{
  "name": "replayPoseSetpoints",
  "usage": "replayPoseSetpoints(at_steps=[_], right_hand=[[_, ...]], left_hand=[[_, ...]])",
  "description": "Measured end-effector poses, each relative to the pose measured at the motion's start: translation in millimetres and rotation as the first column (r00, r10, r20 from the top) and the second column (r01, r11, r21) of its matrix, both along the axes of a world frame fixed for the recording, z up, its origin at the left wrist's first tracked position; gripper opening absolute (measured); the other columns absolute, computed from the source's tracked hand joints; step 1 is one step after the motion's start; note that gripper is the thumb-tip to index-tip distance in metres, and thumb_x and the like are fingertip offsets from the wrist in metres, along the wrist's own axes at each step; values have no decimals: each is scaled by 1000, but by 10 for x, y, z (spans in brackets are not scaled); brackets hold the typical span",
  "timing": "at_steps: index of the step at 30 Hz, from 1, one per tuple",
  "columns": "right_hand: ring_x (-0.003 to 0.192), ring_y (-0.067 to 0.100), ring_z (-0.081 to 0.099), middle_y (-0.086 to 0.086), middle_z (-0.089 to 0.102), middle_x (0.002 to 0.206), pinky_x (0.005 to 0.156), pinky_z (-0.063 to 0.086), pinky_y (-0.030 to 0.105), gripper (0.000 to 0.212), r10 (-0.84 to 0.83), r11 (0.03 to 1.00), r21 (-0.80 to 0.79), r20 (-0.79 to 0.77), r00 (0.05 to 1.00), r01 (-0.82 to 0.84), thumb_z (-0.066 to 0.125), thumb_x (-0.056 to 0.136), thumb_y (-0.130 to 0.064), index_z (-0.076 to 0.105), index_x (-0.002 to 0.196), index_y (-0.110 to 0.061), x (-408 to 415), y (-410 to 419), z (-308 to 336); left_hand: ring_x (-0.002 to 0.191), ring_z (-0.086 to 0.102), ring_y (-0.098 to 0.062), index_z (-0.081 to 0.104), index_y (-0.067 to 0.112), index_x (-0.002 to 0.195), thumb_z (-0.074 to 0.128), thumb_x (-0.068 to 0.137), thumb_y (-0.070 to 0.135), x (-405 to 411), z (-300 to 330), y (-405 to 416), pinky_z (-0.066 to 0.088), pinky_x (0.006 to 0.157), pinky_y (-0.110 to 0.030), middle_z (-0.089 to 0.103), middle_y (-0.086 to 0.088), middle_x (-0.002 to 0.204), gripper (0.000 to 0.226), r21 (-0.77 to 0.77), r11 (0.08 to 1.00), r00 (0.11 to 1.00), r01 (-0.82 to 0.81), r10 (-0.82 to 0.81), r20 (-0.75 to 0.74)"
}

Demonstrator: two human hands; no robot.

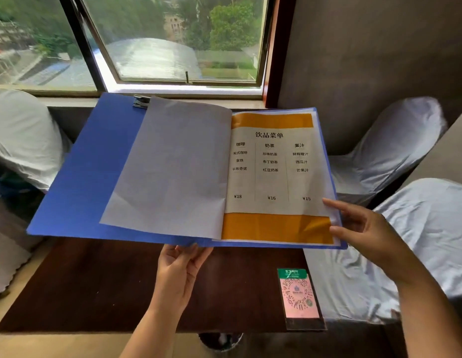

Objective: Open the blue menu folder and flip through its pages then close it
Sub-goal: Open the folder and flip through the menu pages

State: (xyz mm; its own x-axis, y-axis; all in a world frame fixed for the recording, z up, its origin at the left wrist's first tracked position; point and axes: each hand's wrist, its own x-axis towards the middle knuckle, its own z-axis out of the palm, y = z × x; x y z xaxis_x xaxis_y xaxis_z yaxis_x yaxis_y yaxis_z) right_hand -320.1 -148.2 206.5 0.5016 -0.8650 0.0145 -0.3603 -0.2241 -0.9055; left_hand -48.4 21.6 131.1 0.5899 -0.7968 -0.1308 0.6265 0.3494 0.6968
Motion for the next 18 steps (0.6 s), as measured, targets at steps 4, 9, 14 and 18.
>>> replayPoseSetpoints(at_steps=[4, 9, 14, 18], right_hand=[[67, -4, 66, -2, 72, 82, 60, 52, 8, 37, -86, 982, -167, 39, 995, 92, 67, 80, -2, 68, 90, -38, 53, -2, -9], [86, 15, 61, 6, 60, 97, 67, 51, 13, 24, -200, 921, -331, 50, 979, 205, 69, 79, 0, 66, 74, -24, 225, 23, -38], [102, 29, 57, 7, 54, 113, 72, 53, 17, 15, -281, 817, -488, 124, 951, 306, 67, 81, -6, 65, 84, -20, 405, 177, 45], [100, 17, 67, -13, 70, 105, 76, 57, 22, 29, -189, 981, 89, 629, 754, 171, 54, 85, -31, 56, 113, -38, 620, 344, 127]], left_hand=[[77, 73, -19, 62, 14, 91, 51, 77, -8, -6, -17, -15, 60, 66, -33, 72, -4, 74, 28, 1, 1000, 1000, -5, 5, -4], [79, 73, -19, 62, 15, 92, 54, 71, -5, -13, 1, -32, 60, 67, -34, 73, -3, 74, 30, -26, 1000, 1000, -12, 12, 10], [82, 73, -20, 60, 14, 94, 52, 73, -5, 13, -32, -27, 59, 65, -32, 74, -3, 77, 30, -10, 999, 999, -43, 43, -17], [76, 73, -16, 61, 15, 95, 45, 83, -11, 28, -58, -34, 60, 66, -33, 72, 0, 70, 33, 7, 999, 998, -54, 54, -14]])
